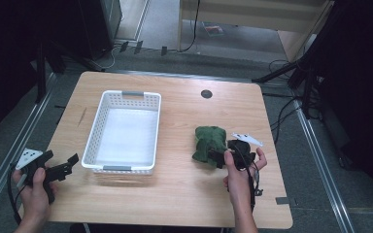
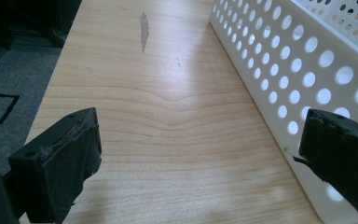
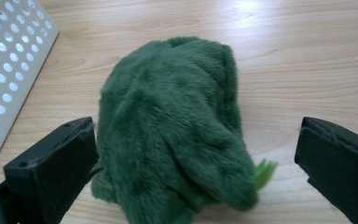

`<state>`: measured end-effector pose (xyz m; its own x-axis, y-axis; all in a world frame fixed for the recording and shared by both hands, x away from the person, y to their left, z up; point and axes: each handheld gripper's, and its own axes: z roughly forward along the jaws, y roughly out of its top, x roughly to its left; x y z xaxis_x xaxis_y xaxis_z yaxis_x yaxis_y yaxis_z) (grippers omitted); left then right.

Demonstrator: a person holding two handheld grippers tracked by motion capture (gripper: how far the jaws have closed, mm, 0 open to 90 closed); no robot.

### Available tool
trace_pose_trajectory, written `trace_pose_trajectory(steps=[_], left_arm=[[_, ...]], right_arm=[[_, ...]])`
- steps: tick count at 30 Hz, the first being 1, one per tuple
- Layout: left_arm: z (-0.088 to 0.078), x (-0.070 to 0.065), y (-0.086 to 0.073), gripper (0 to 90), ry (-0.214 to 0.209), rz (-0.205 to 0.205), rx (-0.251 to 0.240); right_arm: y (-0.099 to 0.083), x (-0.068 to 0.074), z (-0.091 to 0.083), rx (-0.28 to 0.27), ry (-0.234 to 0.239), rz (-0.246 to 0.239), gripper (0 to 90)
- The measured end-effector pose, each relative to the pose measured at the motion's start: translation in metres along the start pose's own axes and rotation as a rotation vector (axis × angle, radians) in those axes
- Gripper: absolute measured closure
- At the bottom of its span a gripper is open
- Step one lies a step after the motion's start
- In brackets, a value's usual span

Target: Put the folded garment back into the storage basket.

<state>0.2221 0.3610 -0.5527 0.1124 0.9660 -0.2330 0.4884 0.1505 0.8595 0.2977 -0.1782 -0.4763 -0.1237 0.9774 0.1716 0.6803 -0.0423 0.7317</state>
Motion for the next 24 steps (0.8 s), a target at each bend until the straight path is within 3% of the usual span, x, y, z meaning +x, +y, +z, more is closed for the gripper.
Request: trace_pose_trajectory(steps=[5, 9, 20, 24], left_arm=[[0.000, 0.001, 0.000, 0.0, -0.003, -0.004, 0.001], [0.000, 0.001, 0.000, 0.0, -0.004, -0.005, 0.000], [0.000, 0.001, 0.000, 0.0, -0.004, -0.009, -0.001], [0.000, 0.001, 0.000, 0.0, -0.002, -0.008, -0.001]], right_arm=[[0.004, 0.009, 0.010, 0.015, -0.011, -0.018, 0.0], [0.008, 0.014, 0.020, 0.042, -0.025, 0.004, 0.0], [0.013, 0.015, 0.039, 0.090, -0.045, 0.036, 0.0], [0.013, 0.015, 0.048, 0.108, -0.050, 0.022, 0.0]])
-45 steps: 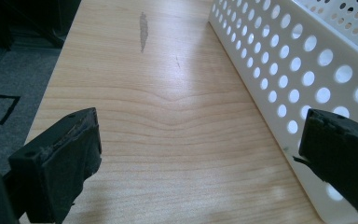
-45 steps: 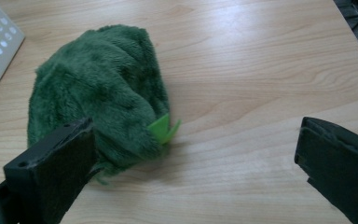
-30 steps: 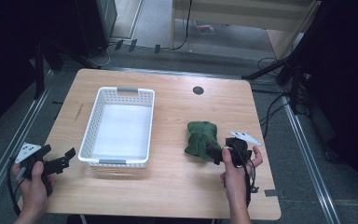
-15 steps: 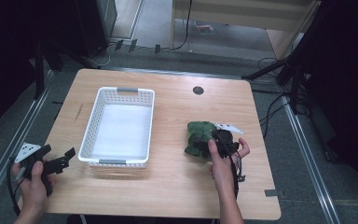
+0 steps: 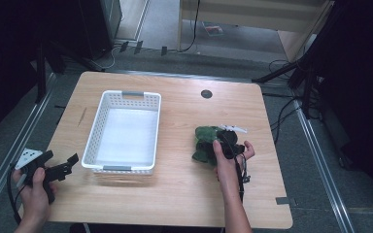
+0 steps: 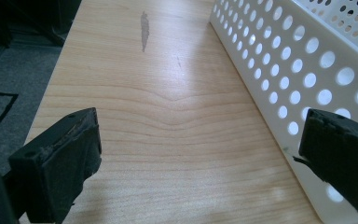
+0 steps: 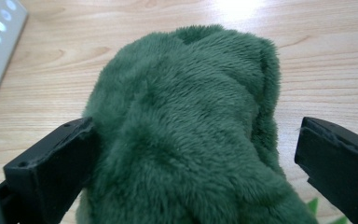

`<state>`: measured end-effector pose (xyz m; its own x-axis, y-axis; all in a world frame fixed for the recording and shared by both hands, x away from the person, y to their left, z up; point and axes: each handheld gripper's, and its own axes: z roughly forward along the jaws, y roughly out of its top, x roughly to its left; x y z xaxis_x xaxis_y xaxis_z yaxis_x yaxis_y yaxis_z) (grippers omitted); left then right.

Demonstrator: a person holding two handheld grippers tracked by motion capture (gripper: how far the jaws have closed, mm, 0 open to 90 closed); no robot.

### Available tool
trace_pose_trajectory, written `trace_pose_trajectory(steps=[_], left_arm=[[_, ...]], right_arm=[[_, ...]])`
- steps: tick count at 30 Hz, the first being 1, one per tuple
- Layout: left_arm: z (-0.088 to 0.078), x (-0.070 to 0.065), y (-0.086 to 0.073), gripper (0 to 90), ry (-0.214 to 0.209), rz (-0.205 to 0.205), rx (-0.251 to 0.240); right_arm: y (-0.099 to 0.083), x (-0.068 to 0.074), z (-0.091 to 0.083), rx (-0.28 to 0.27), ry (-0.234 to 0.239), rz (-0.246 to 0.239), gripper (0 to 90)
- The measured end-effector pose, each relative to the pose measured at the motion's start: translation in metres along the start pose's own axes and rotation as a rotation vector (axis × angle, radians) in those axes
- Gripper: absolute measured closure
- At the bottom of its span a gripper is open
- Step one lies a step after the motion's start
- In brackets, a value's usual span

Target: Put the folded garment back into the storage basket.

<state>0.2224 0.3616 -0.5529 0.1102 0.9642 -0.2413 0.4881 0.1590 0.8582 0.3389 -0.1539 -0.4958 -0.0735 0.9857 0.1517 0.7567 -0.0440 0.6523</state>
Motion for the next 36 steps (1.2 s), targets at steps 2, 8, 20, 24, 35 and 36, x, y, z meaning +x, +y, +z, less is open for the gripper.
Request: trace_pose_trajectory(steps=[2, 8, 20, 24, 35, 36], left_arm=[[0.000, 0.000, 0.000, 0.0, -0.001, 0.001, 0.003], [0.000, 0.000, 0.000, 0.0, 0.000, 0.002, 0.004], [0.000, 0.000, 0.000, 0.0, -0.001, 0.004, 0.007], [0.000, 0.000, 0.000, 0.0, 0.000, 0.004, 0.007], [0.000, 0.000, 0.000, 0.0, 0.002, 0.006, 0.010], [0.000, 0.000, 0.000, 0.0, 0.002, 0.004, 0.010]], right_arm=[[0.001, -0.001, 0.003, 0.010, 0.000, 0.001, 0.0], [0.003, 0.000, 0.012, 0.035, 0.018, 0.014, 0.0], [0.000, 0.003, 0.026, 0.077, 0.024, -0.001, 0.0], [-0.003, 0.005, 0.031, 0.086, 0.025, -0.011, 0.0], [-0.008, 0.002, 0.040, 0.095, 0.046, -0.001, 0.0], [-0.009, 0.002, 0.040, 0.095, 0.044, -0.004, 0.0]])
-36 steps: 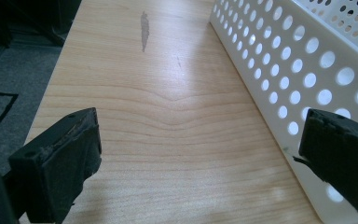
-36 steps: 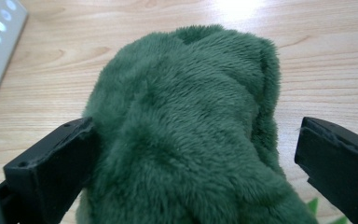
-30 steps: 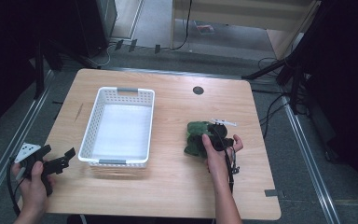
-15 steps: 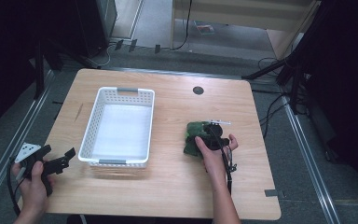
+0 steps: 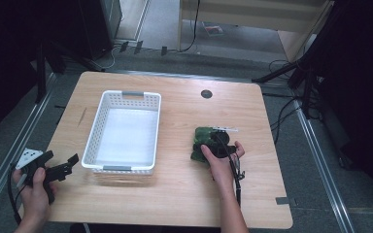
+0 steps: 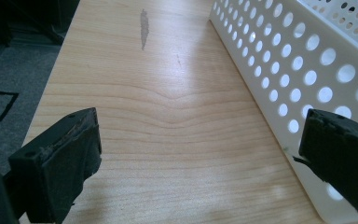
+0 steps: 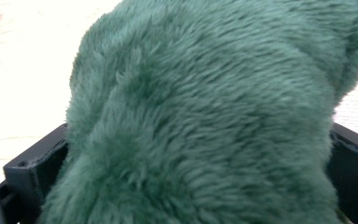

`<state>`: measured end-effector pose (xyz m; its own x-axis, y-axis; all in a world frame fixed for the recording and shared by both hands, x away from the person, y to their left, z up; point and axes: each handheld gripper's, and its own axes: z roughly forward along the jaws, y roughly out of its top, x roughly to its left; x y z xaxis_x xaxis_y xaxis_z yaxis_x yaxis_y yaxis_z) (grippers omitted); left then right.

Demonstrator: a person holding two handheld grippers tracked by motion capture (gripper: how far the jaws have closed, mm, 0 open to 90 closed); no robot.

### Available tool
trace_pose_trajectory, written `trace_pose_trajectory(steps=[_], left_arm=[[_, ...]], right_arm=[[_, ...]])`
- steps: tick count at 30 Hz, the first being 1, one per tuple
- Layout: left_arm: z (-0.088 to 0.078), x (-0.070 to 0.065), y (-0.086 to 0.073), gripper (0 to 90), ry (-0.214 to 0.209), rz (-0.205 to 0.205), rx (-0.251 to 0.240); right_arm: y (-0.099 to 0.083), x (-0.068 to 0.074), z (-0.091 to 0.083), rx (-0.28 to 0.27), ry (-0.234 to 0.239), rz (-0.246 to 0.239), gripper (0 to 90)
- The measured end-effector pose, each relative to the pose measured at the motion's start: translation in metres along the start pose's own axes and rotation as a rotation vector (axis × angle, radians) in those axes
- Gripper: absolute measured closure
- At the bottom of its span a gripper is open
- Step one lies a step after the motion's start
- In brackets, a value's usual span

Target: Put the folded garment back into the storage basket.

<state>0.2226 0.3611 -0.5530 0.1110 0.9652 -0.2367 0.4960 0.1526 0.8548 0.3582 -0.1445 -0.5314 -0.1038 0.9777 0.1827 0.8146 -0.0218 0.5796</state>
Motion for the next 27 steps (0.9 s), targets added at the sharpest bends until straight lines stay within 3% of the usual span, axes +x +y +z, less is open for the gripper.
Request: trace_pose_trajectory(steps=[10, 14, 16, 19, 22, 27], left_arm=[[0.000, 0.000, 0.000, 0.0, 0.000, 0.000, 0.001], [0.000, 0.000, 0.000, 0.0, 0.001, 0.000, 0.001], [0.000, 0.000, 0.000, 0.0, 0.001, 0.000, 0.002], [0.000, 0.000, 0.000, 0.0, 0.001, -0.001, 0.002], [0.000, 0.000, 0.000, 0.0, 0.001, 0.000, 0.001], [0.000, 0.000, 0.000, 0.0, 0.001, -0.001, 0.001]], right_arm=[[-0.005, 0.006, 0.003, -0.012, -0.050, -0.052, 0.9], [-0.006, 0.007, 0.000, -0.025, -0.060, -0.080, 13.9], [-0.007, 0.005, -0.002, -0.038, -0.044, -0.066, 18.7], [-0.007, -0.001, -0.007, -0.072, 0.001, 0.013, 25.5], [-0.006, -0.003, -0.012, -0.103, 0.025, 0.050, 27.8], [-0.001, 0.003, -0.024, -0.158, 0.034, 0.045, 28.3]])
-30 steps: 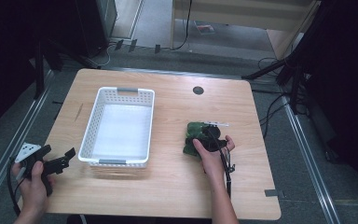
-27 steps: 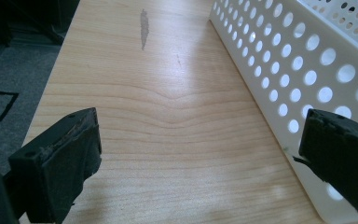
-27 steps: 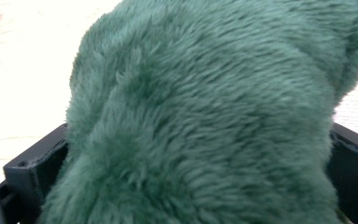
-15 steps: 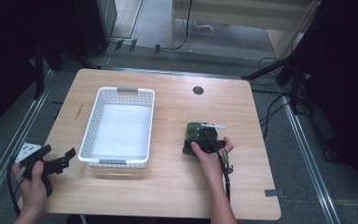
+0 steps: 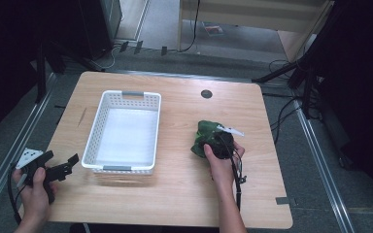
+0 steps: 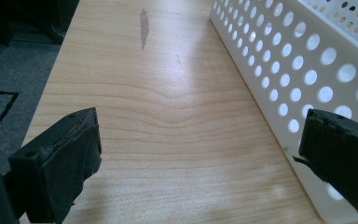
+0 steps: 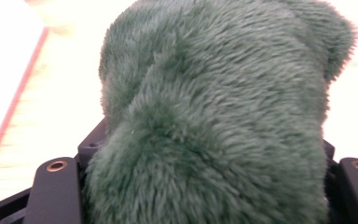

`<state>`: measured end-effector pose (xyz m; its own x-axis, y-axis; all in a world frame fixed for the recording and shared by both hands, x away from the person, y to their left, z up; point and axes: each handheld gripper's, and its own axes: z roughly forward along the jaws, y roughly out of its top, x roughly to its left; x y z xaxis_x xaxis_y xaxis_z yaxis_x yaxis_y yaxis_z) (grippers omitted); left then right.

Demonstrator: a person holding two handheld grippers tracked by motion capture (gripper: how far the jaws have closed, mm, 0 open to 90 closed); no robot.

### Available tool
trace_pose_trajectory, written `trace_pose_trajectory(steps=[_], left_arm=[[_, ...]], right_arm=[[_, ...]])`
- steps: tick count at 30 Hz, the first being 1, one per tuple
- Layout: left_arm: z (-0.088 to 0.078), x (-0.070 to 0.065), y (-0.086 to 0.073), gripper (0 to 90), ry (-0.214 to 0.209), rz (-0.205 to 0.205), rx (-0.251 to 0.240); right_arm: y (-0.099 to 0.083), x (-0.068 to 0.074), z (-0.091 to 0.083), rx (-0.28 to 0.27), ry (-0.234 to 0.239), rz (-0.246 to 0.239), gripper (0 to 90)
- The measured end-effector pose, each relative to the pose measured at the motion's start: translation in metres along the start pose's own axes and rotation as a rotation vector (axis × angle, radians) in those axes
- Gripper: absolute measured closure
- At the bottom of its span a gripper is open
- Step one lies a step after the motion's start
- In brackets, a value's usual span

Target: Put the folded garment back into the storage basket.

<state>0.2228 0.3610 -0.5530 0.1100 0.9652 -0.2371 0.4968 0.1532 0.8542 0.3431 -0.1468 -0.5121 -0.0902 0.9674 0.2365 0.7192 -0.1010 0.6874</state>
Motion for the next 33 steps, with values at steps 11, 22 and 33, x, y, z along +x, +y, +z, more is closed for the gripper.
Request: trace_pose_trajectory(steps=[11, 22, 33], left_arm=[[0.000, 0.000, 0.000, 0.0, 0.000, 0.003, 0.001], [0.000, 0.000, 0.000, 0.0, 0.000, 0.003, 0.000], [0.000, 0.000, 0.000, 0.0, -0.002, 0.005, 0.000]], right_arm=[[0.019, 0.027, -0.017, -0.046, 0.046, -0.014, 27.4], [0.035, 0.064, -0.020, -0.064, 0.110, -0.031, 27.3], [0.046, 0.091, -0.024, -0.060, 0.141, -0.034, 26.9]])
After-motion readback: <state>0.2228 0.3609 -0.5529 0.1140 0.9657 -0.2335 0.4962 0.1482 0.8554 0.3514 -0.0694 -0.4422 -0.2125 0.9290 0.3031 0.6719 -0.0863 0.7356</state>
